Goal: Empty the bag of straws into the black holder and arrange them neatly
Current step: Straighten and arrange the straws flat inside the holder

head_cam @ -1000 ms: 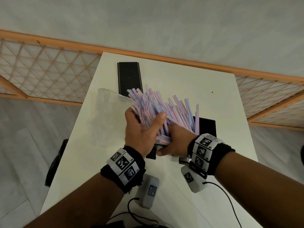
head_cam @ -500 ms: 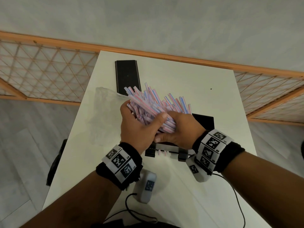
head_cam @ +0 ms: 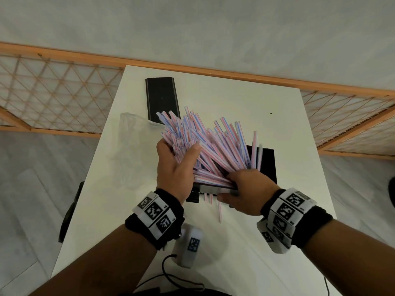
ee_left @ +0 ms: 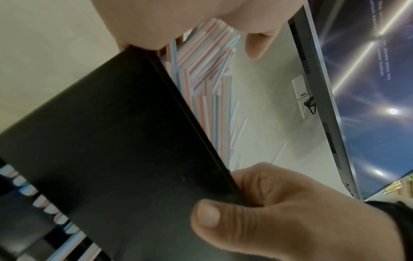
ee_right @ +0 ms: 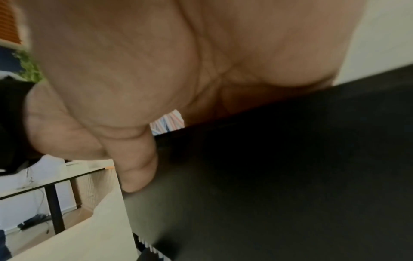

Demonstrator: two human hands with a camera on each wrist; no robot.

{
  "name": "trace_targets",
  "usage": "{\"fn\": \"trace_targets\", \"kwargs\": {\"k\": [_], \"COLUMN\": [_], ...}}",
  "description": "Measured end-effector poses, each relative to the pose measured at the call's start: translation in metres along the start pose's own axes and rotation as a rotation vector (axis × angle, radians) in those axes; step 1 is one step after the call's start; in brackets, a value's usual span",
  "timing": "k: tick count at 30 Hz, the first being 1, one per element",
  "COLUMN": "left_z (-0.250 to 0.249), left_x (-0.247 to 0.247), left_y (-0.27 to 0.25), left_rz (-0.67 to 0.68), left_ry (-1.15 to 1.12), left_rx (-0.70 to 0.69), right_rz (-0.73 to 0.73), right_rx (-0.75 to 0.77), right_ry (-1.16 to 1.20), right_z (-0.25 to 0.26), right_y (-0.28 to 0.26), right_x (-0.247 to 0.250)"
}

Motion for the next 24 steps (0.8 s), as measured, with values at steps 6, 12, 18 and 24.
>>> {"fn": "trace_targets", "kwargs": {"k": [6,12,18,24], "left_z": [0.0,0.001,0.002,0.001], "left_x": [0.002,0.002,0.001,-0.002], "left_y": [0.001,-0.001,-0.002,0.001], "left_rz": [-0.01,-0.021,0.02,-0.01], "left_ry": [-0.055,-0.075,-0.107,0.019], "left_rx": [-0.01,-0.005,0.038,0.034], "right_rz": [0.179,0.298,0.356,0.341], "right_rx": [-0.129,-0.137,-0.135,-0.125], "right_ry": [0.026,0.101,0.151,0.239], "right_z": [0.002,0.02,0.031,0.029], "right_y": [0.018,0.039,0.055,0.061], "right_x": [-0.001,0.009,0.007,0.006]}}
Point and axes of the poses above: each hand's wrist, its own y-axis towards the middle knuckle, its own x-axis out of the back of the hand, z = x × y, the point moved 2 cm from there along y, towards the middle knuckle, and after that the axes turned 9 degrees about x, right-handed, at the moved point
